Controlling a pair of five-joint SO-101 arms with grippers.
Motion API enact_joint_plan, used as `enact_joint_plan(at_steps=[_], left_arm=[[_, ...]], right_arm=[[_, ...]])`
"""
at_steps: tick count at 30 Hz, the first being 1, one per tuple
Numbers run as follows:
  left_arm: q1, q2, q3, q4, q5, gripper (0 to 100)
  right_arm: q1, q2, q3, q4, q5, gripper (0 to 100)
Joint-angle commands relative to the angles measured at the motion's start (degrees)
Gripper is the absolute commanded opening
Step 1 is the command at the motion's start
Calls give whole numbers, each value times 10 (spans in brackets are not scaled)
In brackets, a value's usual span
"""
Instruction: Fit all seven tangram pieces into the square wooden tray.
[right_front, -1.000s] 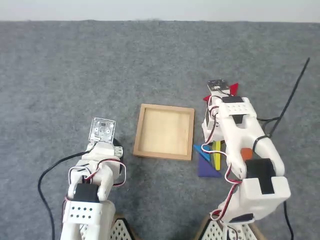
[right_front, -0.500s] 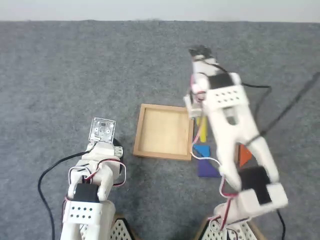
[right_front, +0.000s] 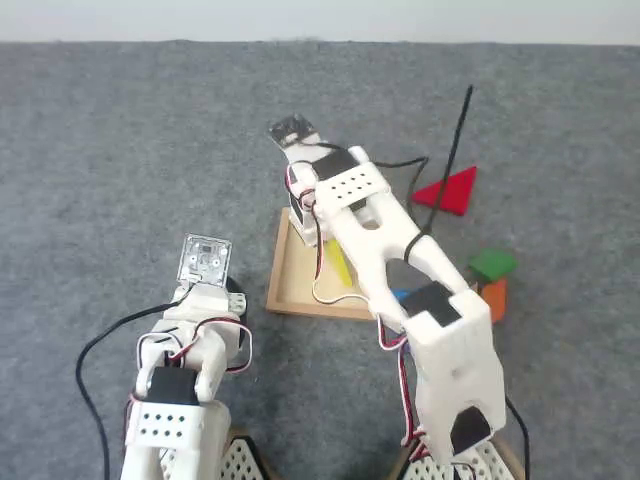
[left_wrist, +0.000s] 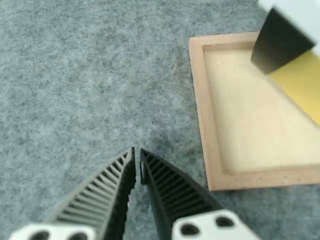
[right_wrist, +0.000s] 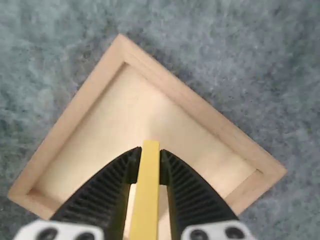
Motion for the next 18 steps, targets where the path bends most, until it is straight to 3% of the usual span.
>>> enact_joint_plan(at_steps=[1, 8, 13, 18], left_arm=[[-3, -7, -5, 1, 3, 15], [-3, -7, -5, 1, 3, 15], [-3, -7, -5, 1, 3, 15], [-3, -7, -5, 1, 3, 15]], right_arm=[[-9, 6, -40, -10, 11, 11], [-7, 6, -40, -5, 11, 177], [-5, 5, -40, -5, 36, 177], [42, -21, -58, -4, 60, 176]])
